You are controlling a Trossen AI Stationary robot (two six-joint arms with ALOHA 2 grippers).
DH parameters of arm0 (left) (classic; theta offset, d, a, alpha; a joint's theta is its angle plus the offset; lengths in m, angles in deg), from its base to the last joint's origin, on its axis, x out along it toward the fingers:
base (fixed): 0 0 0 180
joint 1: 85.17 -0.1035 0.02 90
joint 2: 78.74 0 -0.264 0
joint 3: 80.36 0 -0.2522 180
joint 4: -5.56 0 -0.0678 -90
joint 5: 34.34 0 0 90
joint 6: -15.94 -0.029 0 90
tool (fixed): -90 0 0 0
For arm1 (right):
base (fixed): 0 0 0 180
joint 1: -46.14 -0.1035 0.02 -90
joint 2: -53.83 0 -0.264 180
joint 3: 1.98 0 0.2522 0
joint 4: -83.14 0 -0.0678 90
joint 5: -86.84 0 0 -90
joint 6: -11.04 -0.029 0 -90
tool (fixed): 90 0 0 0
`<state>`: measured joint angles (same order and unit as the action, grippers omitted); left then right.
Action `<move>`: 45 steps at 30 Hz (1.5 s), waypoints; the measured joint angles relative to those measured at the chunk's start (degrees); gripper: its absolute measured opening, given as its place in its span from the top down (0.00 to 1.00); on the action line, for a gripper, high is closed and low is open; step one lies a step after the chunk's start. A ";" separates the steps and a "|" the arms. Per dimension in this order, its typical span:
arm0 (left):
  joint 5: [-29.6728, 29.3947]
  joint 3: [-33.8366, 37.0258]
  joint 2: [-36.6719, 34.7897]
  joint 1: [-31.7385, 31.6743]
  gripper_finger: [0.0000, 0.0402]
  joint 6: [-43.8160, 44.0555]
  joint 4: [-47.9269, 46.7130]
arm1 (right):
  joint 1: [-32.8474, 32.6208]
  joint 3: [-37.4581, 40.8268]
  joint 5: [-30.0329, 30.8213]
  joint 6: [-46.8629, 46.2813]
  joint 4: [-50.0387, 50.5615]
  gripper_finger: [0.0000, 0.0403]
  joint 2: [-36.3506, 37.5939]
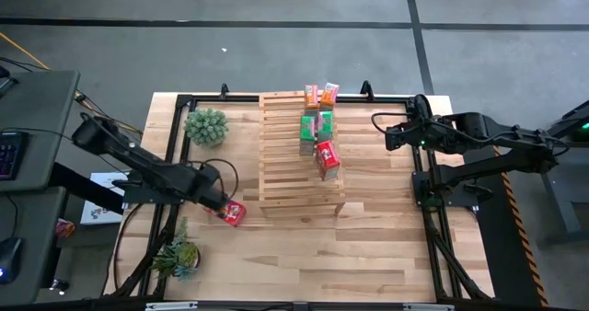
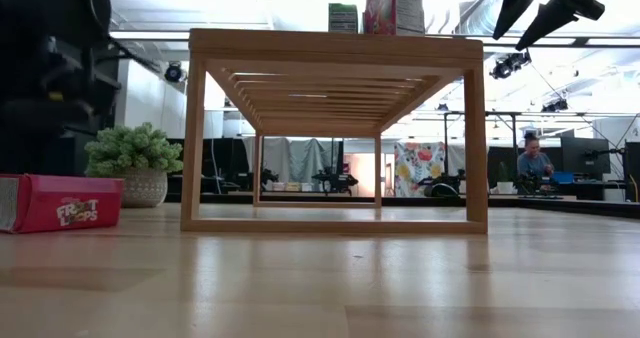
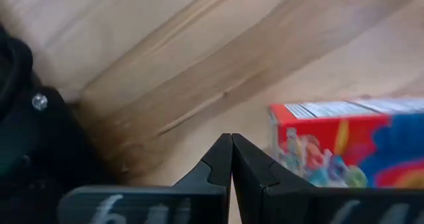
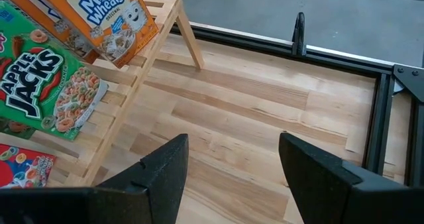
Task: Stack cereal on shelf
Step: Put the red cereal box on the shelf aligned with the other red cereal box
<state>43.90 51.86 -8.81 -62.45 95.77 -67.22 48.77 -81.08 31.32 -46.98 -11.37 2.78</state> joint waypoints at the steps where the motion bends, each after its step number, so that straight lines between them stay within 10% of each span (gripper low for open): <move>1: -0.03 0.00 1.55 0.00 1.00 0.72 0.54 | 0.01 0.00 0.00 0.02 0.00 0.43 -0.01; 24: 4.57 -12.83 8.98 15.13 1.00 18.99 16.33 | 0.00 0.00 -0.44 3.04 0.02 0.43 0.00; 31: -1.32 -25.11 8.93 14.95 1.00 14.32 -9.76 | 0.00 0.00 0.06 5.30 -0.02 0.43 -0.01; 45: 7.19 -14.96 13.97 8.74 1.00 12.32 -0.04 | 0.00 0.00 2.60 6.28 -0.65 0.43 0.00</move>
<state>51.09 36.90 5.16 -53.71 108.09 -67.27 48.77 -81.08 33.92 -40.70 -12.02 2.78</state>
